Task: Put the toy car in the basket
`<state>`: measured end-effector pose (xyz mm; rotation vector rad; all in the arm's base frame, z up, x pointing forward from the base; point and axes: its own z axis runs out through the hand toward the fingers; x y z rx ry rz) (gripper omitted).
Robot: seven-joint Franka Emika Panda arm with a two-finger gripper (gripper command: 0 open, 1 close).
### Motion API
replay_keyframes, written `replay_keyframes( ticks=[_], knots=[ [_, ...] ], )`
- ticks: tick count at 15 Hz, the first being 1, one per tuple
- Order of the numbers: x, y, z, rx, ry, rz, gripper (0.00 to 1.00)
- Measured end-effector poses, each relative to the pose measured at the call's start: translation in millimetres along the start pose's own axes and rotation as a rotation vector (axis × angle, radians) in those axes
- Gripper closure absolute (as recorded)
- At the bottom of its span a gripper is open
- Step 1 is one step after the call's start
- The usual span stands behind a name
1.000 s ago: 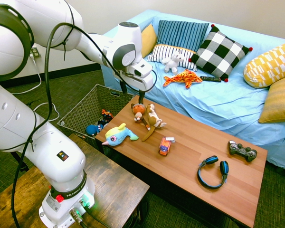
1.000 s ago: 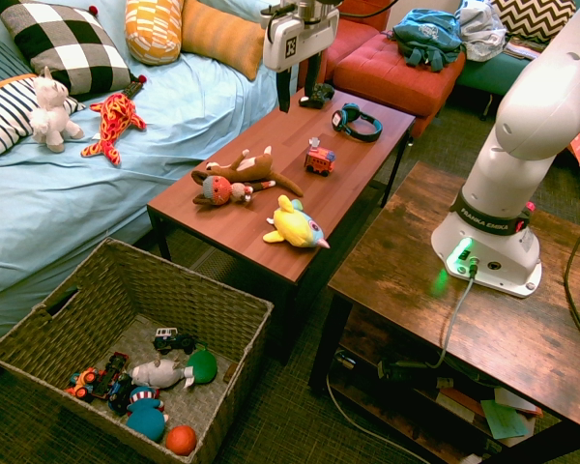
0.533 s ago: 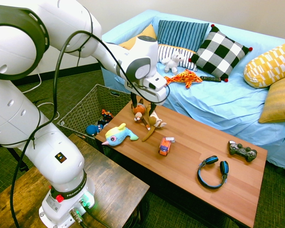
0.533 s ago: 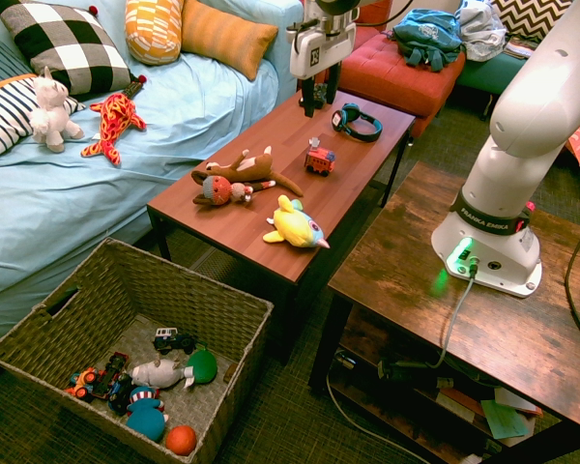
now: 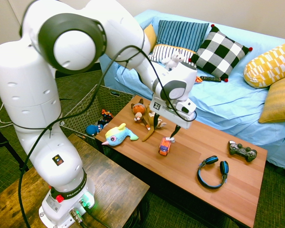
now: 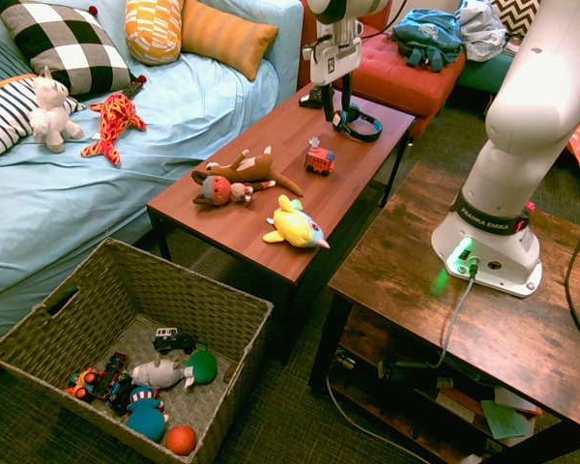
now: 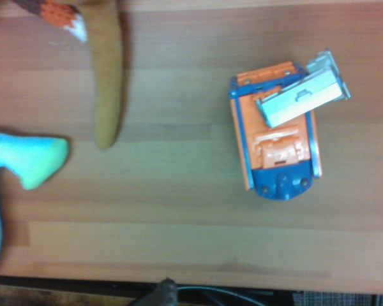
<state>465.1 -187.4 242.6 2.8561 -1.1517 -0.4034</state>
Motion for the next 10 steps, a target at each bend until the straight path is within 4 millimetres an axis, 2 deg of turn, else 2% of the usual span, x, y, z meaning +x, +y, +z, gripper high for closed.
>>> replay_keyframes(
  ticks=[2, 4, 8, 10],
  knots=[
    [26.4, -13.7, 30.6, -0.039, -0.029, -0.014, 0.00],
    [42.1, -29.3, 47.4, -0.062, -0.040, -0.027, 0.00],
    [55.5, -40.8, 80.1, -0.105, -0.115, -0.025, 0.00],
    [58.6, -48.1, 89.9, -0.115, -0.137, -0.030, 0.00]
  ],
)
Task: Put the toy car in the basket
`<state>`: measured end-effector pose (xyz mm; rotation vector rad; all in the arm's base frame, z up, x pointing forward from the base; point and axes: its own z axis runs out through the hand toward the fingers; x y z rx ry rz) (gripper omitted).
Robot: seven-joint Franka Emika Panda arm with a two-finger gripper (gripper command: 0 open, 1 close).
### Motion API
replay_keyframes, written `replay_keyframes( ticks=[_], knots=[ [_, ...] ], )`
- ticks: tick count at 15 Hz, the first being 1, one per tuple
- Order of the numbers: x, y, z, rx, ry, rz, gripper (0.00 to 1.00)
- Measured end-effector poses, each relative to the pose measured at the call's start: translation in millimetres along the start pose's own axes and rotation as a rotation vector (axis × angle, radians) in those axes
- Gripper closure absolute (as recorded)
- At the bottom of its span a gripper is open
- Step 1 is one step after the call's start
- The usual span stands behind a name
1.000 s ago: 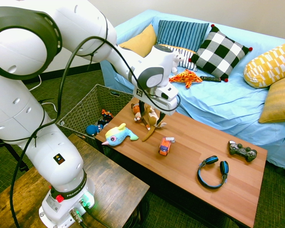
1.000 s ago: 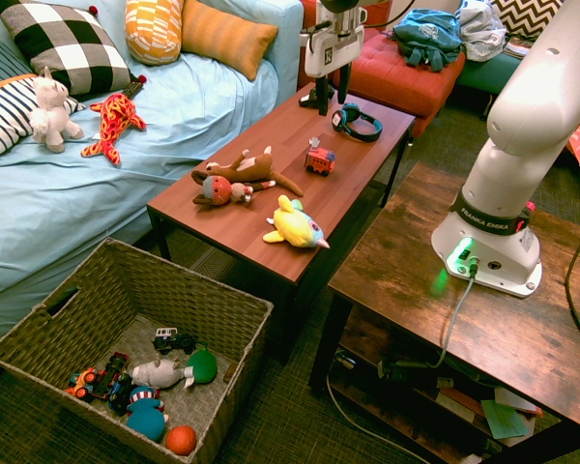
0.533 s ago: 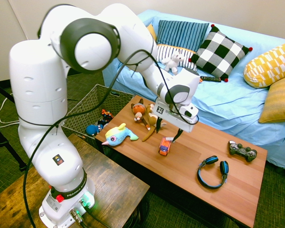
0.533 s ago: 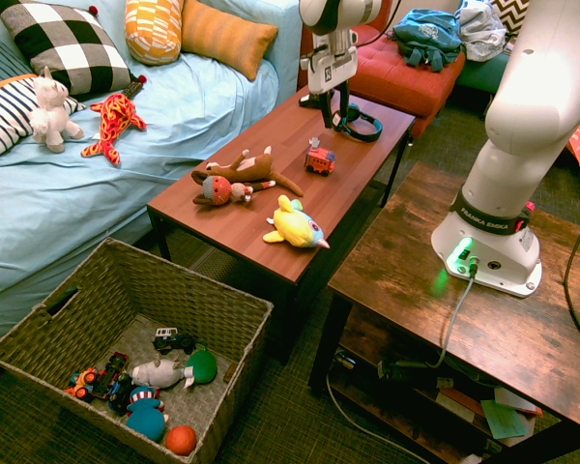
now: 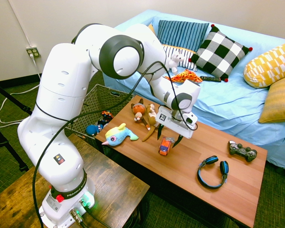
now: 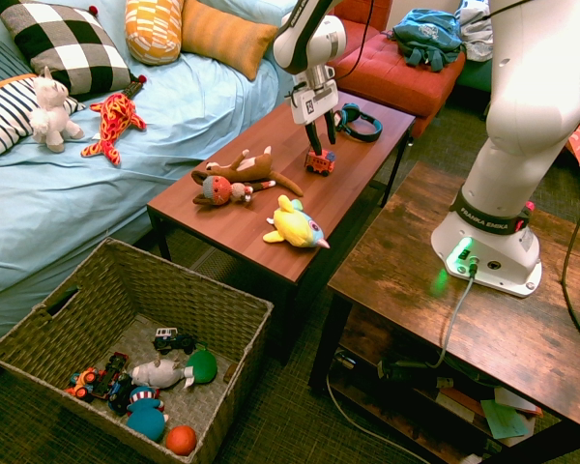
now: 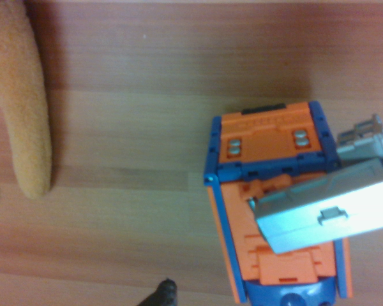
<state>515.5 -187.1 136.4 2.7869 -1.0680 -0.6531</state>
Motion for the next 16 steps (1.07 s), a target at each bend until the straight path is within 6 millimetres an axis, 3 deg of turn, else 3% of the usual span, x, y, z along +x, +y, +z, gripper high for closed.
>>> replay_keyframes(
  ticks=[4, 5, 8, 16],
  knots=[
    [16.7, -15.9, 8.9, -0.023, -0.017, -0.010, 0.00],
    [21.7, -18.7, 13.9, -0.029, -0.019, -0.011, 1.00],
    [31.5, -29.7, 24.4, -0.043, -0.019, -0.020, 1.00],
    [31.7, -38.9, 25.4, -0.055, -0.019, -0.025, 1.00]
  ],
)
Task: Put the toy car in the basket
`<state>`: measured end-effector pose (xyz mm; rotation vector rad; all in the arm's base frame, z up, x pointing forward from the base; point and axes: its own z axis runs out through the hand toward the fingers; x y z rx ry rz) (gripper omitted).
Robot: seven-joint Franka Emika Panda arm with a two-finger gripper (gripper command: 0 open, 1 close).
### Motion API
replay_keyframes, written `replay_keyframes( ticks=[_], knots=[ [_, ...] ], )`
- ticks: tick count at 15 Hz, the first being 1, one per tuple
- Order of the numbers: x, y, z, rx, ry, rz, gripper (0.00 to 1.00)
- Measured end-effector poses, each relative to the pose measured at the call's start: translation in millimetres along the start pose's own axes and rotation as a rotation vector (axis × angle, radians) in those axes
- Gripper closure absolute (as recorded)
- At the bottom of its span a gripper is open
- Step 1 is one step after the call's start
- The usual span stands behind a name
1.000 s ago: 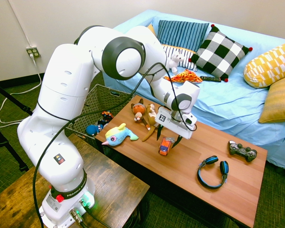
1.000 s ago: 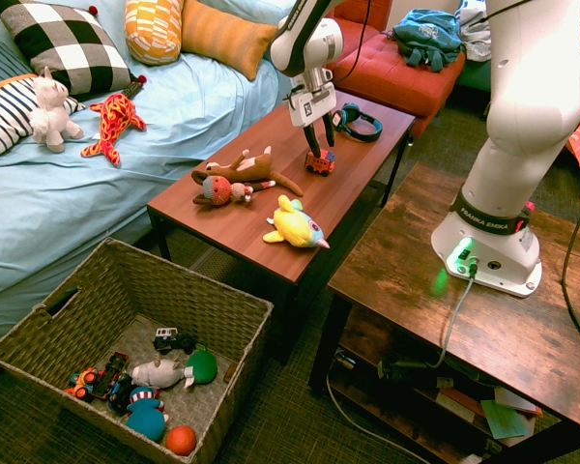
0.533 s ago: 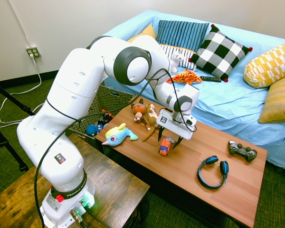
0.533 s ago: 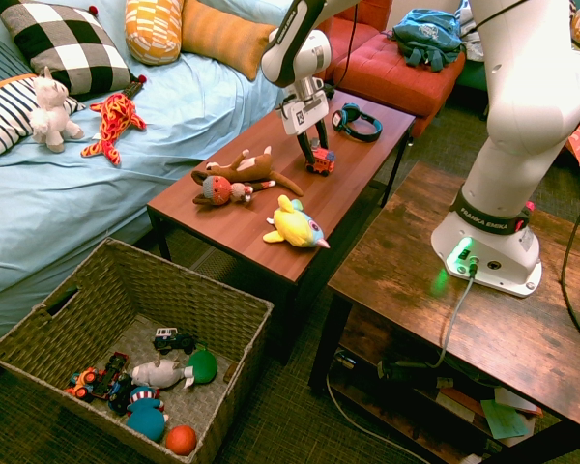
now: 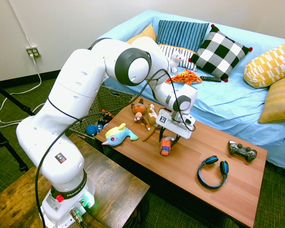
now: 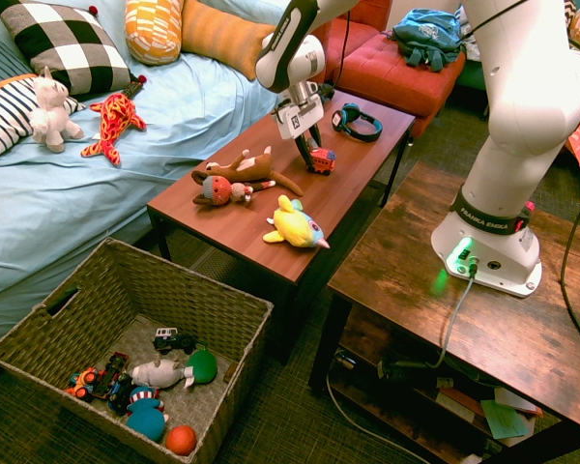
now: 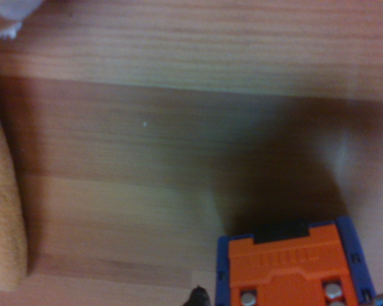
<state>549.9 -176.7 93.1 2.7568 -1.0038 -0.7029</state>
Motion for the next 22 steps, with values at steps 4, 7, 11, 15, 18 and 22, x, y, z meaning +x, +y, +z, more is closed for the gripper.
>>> replay_keyframes(
  ticks=[4, 7, 11, 15, 18, 22],
  knots=[
    [1.6, 1.5, -6.0, 0.004, 0.010, 0.008, 1.00],
    [-19.9, 8.9, -38.4, 0.043, 0.038, 0.009, 1.00],
    [-121.5, -38.3, -98.6, 0.076, 0.116, -0.034, 1.00],
    [-320.2, -178.4, -162.6, 0.020, 0.221, -0.090, 1.00],
    [-448.7, -291.8, -145.5, -0.056, 0.252, -0.119, 1.00],
    [-439.9, -372.3, -83.6, -0.143, 0.199, -0.129, 0.00]
  ],
)
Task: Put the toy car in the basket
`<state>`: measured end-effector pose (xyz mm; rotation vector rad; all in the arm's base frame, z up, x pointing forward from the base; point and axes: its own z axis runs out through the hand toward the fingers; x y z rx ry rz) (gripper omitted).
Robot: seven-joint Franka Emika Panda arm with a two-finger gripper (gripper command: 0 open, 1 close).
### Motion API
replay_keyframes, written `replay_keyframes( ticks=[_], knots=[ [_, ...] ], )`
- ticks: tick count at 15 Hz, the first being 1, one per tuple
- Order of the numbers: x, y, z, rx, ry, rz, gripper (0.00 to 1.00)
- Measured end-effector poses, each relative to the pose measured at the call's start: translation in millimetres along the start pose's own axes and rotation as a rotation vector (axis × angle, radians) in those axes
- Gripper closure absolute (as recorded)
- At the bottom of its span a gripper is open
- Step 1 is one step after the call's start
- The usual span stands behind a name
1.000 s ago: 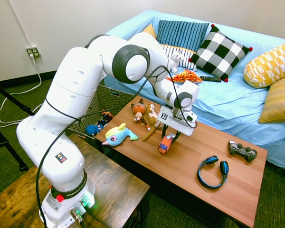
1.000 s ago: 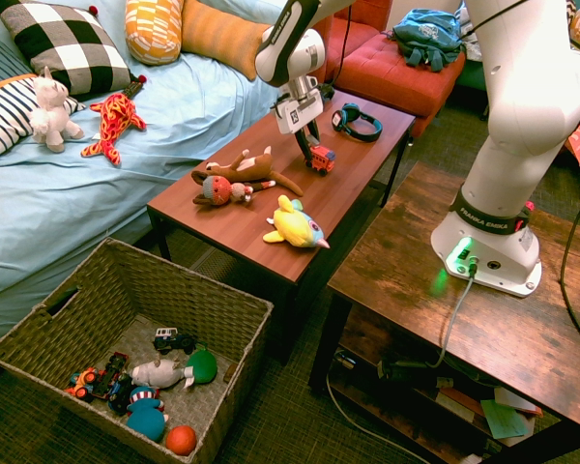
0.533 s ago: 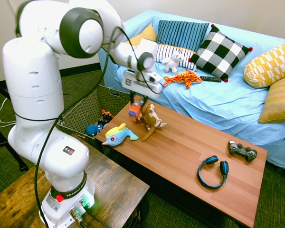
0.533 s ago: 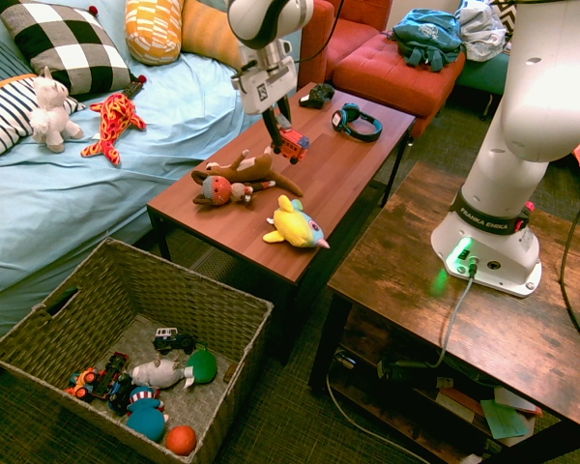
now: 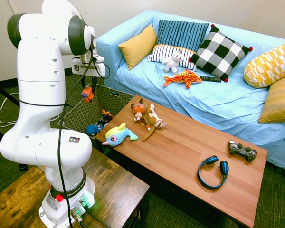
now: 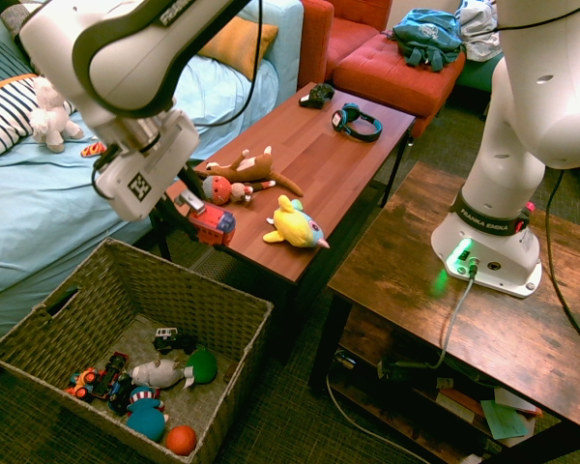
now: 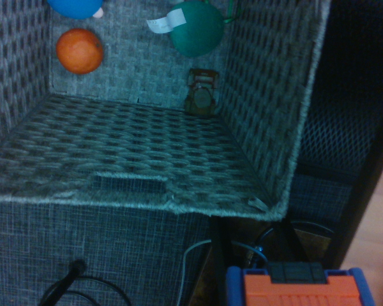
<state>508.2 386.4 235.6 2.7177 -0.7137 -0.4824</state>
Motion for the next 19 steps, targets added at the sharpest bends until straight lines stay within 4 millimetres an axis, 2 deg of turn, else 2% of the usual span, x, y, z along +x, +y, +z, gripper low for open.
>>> replay_keyframes(
  ticks=[2, 5, 8, 10, 11, 12, 15, 17, 19],
  knots=[
    [11.6, -24.9, 2.9, -0.011, -0.021, -0.017, 0.00],
    [13.5, -50.7, -18.7, 0.001, -0.023, -0.030, 0.00],
    [22.9, -65.0, -41.6, 0.022, -0.023, -0.028, 0.00],
    [45.1, -63.0, -60.2, 0.036, 0.000, 0.009, 0.00],
    [63.6, -52.6, -75.6, 0.057, 0.013, 0.043, 0.00],
    [89.1, -32.2, -92.8, 0.094, 0.016, 0.089, 0.00],
    [162.6, 50.7, -142.7, 0.271, -0.025, 0.206, 0.00],
    [193.6, 85.8, -147.3, 0.362, -0.032, 0.229, 0.00],
    [218.7, 112.4, -134.2, 0.432, -0.044, 0.231, 0.00]
  ],
)
